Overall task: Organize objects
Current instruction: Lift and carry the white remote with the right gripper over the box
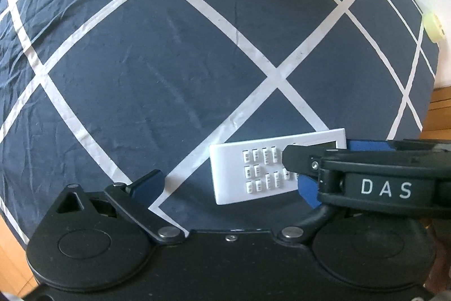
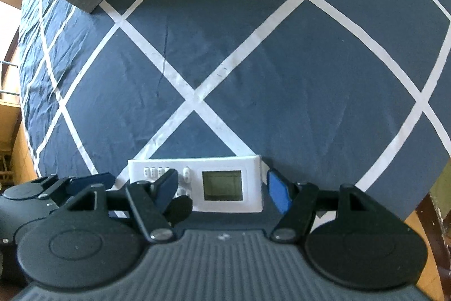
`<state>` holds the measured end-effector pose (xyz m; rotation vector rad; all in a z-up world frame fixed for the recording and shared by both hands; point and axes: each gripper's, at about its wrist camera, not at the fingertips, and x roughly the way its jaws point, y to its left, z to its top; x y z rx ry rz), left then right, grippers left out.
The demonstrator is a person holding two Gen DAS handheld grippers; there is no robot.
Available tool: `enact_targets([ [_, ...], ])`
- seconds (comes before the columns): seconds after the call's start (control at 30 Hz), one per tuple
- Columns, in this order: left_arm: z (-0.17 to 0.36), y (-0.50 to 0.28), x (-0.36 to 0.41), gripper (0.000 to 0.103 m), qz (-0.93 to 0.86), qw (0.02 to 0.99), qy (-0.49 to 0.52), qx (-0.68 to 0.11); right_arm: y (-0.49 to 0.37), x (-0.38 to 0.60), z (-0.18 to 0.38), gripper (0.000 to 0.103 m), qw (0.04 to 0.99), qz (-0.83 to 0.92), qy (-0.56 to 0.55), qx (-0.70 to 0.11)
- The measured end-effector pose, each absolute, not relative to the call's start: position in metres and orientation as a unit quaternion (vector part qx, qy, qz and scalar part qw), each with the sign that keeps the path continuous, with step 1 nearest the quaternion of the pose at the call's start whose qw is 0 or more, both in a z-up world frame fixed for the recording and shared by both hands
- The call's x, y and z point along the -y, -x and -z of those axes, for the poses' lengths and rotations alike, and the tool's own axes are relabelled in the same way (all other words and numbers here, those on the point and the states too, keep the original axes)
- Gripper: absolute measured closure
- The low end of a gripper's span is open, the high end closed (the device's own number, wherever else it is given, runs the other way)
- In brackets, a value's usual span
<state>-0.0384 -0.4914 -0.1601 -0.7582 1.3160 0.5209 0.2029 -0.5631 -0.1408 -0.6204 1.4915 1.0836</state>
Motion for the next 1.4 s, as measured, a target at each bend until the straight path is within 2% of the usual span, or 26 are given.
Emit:
enact_targets([
  [0.17,0.156,0.04,0.493,0.015,-0.227,0.699,0.34,-0.587,-0.209,0.56,0.143,0.036,0.563,-0.463,0.259,-0.634],
  [0.27,0.155,0.04,0.491,0.026,-0.213,0.703,0.344,-0.585,-0.208,0.559,0.143,0.037,0.563,-0.466,0.256,-0.633],
  [0.3,0.154,0.041,0.491,0.034,-0.206,0.704,0.351,-0.583,-0.208,0.56,0.143,0.037,0.564,-0.466,0.255,-0.632],
  [0.33,0.154,0.042,0.49,0.034,-0.201,0.703,0.357,-0.582,-0.209,0.562,0.142,0.037,0.565,-0.465,0.254,-0.633],
  [0.63,0.143,0.043,0.484,0.035,-0.199,0.708,0.336,-0.588,-0.205,0.568,0.133,0.037,0.57,-0.467,0.235,-0.634],
  [0.87,0.108,0.055,0.463,0.035,-0.201,0.725,0.313,-0.58,-0.184,0.555,0.101,0.037,0.585,-0.475,0.213,-0.622],
  [1.4,0.039,0.08,0.349,0.035,-0.156,0.771,0.236,-0.571,-0.108,0.457,0.031,0.037,0.645,-0.453,0.14,-0.599],
])
